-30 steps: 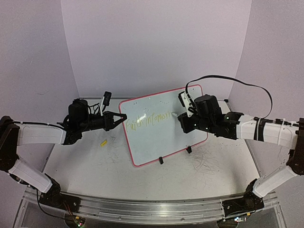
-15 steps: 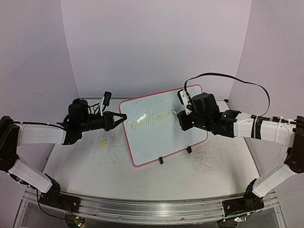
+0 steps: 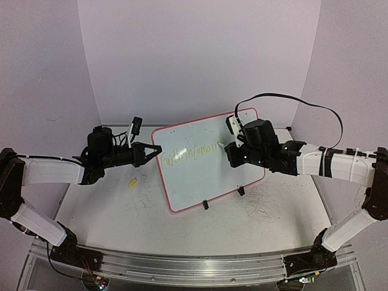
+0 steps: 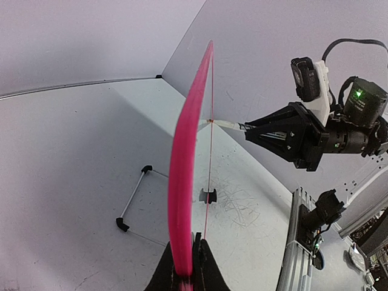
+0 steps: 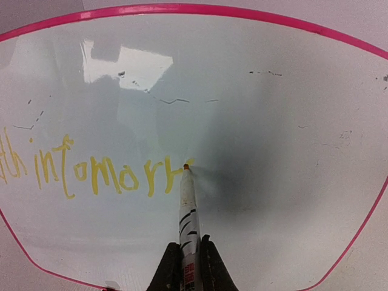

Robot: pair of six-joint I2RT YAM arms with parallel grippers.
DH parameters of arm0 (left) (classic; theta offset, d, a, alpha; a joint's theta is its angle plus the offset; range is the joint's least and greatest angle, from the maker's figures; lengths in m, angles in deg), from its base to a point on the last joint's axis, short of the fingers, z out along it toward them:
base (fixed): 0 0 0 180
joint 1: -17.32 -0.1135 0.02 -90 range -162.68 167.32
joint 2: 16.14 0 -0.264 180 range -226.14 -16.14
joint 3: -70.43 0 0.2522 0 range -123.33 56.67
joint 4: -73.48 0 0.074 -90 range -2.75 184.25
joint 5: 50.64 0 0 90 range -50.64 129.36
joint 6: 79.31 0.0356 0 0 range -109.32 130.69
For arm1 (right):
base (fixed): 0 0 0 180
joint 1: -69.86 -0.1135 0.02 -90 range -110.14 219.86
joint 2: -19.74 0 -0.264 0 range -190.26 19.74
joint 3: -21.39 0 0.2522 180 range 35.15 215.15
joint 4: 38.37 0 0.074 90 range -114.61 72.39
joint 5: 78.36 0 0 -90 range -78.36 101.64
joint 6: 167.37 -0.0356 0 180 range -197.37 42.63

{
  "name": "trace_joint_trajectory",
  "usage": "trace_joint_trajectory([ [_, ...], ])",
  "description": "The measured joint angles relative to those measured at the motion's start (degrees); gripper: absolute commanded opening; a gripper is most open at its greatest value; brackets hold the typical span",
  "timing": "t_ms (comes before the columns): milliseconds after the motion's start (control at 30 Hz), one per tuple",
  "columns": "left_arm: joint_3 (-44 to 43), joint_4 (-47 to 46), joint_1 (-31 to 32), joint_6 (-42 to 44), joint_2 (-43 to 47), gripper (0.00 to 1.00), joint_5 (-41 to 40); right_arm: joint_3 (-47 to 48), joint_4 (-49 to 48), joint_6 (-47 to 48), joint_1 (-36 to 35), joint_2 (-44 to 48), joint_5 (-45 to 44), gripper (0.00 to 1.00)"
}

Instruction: Write a sentence on the whiteboard

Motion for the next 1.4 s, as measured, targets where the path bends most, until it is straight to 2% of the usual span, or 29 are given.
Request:
trace_joint_trajectory([
  [800,-0.3,0.6,0.0,0.0,0.0,0.00,0.0,-1.8,1.3,-1.8,-0.1,0.6,-2.7,0.00],
  [1400,-0.3,0.7,0.1,0.0,0.0,0.00,-0.2,-0.2,-1.1,-1.8,0.0,-0.3,-1.6,0.00],
])
